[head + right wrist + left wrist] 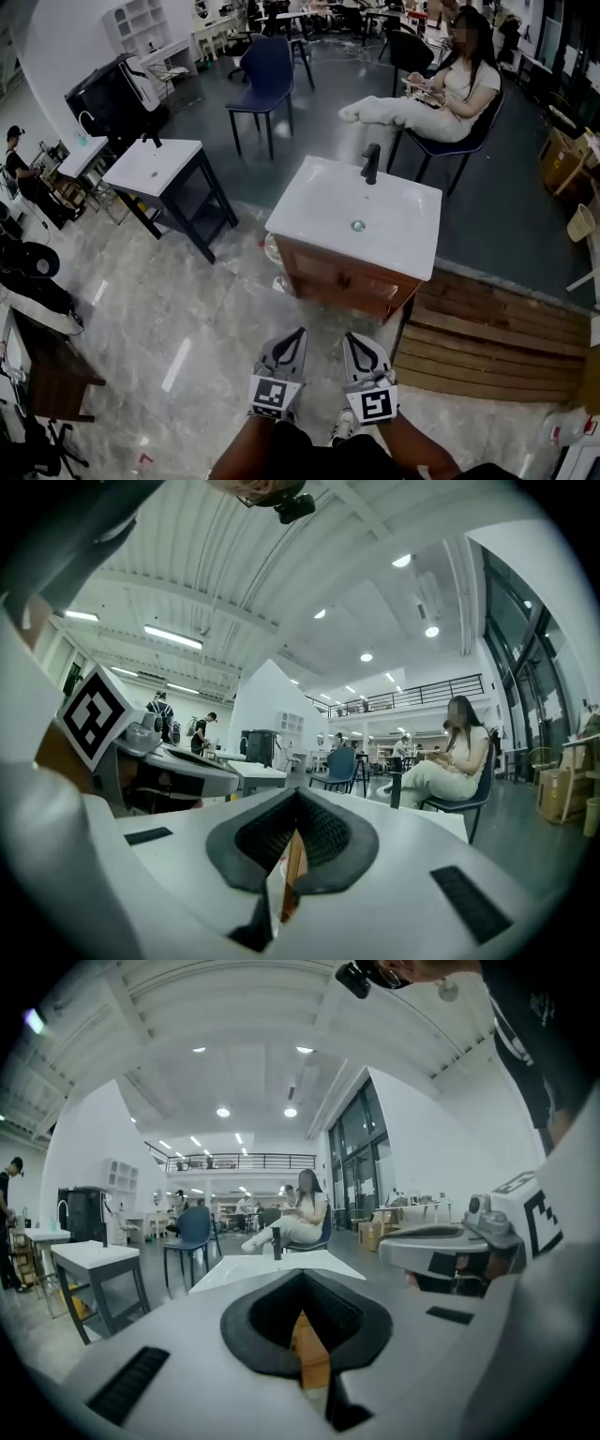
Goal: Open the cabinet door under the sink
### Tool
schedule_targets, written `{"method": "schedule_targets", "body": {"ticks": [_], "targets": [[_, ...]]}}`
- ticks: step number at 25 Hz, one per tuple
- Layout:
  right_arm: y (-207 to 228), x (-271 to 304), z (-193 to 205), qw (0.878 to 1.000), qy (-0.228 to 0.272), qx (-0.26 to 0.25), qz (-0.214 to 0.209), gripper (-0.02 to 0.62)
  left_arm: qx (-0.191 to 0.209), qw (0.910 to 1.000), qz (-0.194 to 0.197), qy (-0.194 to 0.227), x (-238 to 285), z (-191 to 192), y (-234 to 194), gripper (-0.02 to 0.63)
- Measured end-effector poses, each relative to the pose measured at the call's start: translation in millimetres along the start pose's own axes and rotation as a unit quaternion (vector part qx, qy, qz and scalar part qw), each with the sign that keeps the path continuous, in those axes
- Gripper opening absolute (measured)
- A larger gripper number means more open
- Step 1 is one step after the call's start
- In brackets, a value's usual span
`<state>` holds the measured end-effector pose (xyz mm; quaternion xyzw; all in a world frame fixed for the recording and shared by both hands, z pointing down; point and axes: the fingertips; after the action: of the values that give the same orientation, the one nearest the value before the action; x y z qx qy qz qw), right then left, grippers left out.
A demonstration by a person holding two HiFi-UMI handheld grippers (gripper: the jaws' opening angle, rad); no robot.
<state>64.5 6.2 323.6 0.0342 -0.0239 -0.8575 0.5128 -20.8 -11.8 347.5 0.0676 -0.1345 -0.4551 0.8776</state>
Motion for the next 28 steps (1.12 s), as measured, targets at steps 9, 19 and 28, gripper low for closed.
{"method": "schedule_targets", "body": {"ticks": [9, 19, 28], "targets": [[0, 73, -9, 0.999, 0.017, -0.012, 0.050, 0.023, -0.005, 0.9978, 0.048, 0.045, 46, -1, -48, 0.021], [19, 137, 53, 0.990, -0.009, 0.016, 0.143, 0.023, -0.023, 0.9918, 0.115, 0.051, 103, 48, -110, 0.021], [60, 170, 132, 0.981, -0.011, 0.034, 0.193, 0.023, -0.057, 0.9892, 0.130, 0.039, 161, 123, -109, 0.021]]}}
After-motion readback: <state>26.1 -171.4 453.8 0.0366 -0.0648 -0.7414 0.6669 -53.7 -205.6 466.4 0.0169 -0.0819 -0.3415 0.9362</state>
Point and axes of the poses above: the fingertips, and each gripper's own axes: x forward along the fingers, y to its right, z out of its underside, and after that the axes turned 12 degrees about x, right-handed
